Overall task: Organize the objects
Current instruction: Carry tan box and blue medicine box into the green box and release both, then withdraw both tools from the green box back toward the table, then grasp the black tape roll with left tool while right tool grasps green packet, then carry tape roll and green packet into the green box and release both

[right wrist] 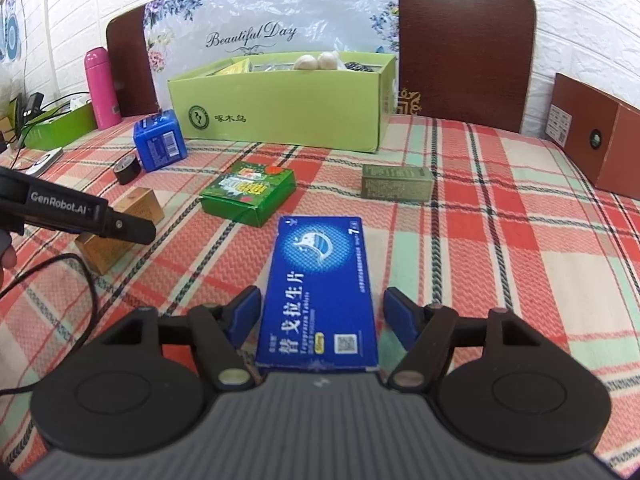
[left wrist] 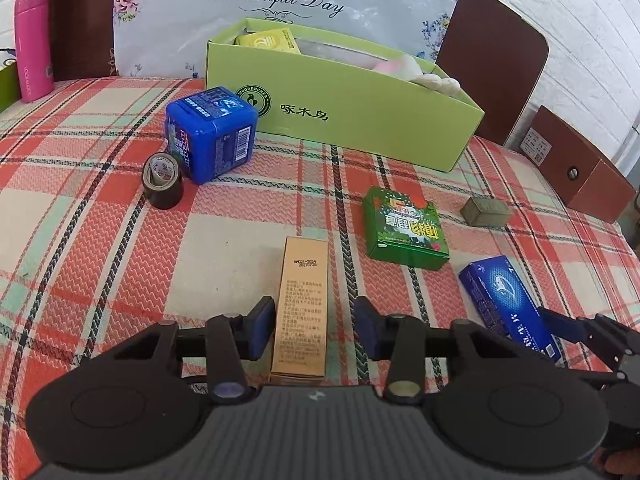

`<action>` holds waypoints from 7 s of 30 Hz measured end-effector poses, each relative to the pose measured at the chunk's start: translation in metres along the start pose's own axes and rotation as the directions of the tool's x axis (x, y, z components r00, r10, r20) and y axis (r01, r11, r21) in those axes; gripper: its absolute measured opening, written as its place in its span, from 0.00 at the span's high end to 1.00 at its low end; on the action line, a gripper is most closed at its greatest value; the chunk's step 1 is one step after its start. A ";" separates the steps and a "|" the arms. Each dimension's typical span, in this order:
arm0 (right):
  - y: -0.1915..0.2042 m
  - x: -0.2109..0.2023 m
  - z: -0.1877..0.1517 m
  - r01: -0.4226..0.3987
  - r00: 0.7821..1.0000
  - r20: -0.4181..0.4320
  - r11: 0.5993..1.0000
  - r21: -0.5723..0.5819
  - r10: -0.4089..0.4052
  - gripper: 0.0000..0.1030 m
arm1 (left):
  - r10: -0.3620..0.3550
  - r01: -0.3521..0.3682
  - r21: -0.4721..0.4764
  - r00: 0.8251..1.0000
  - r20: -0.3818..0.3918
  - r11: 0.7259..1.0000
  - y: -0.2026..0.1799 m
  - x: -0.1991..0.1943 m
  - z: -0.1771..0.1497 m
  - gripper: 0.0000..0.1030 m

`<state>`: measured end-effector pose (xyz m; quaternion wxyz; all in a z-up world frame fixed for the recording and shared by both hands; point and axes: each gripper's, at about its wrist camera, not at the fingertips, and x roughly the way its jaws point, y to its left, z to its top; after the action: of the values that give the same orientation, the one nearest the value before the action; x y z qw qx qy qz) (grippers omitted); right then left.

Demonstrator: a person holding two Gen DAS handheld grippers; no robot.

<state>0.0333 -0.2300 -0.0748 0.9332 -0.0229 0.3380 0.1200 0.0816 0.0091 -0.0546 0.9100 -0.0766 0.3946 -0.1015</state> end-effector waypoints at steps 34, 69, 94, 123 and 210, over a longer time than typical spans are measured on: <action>0.000 -0.028 0.085 -0.100 0.961 0.260 0.995 0.003 0.095 0.47 | -0.183 0.175 0.058 0.964 0.194 0.983 -0.018 -0.046 0.082 0.76; -0.001 0.158 0.182 0.003 0.965 0.259 0.991 -0.133 0.032 0.09 | -0.012 0.032 -0.078 0.972 0.236 0.996 0.031 0.078 0.191 0.41; -0.017 0.000 0.074 -0.085 0.960 0.276 0.992 0.095 0.056 0.00 | -0.024 0.029 -0.042 0.991 0.130 0.999 0.001 -0.034 0.055 0.35; 0.023 0.013 0.006 -0.104 0.993 0.069 0.988 0.112 0.097 0.00 | 0.133 -0.122 -0.180 0.990 0.054 0.976 0.089 0.030 0.070 0.45; 0.022 0.007 0.046 -0.099 0.979 0.177 0.994 -0.039 0.104 0.79 | -0.138 0.143 -0.058 0.987 0.086 0.988 0.020 -0.016 0.053 0.69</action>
<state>0.0620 -0.2012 -0.0436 0.9519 -0.0090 0.2520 0.1740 0.1123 0.0358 -0.0114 0.9130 -0.1377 0.3537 -0.1494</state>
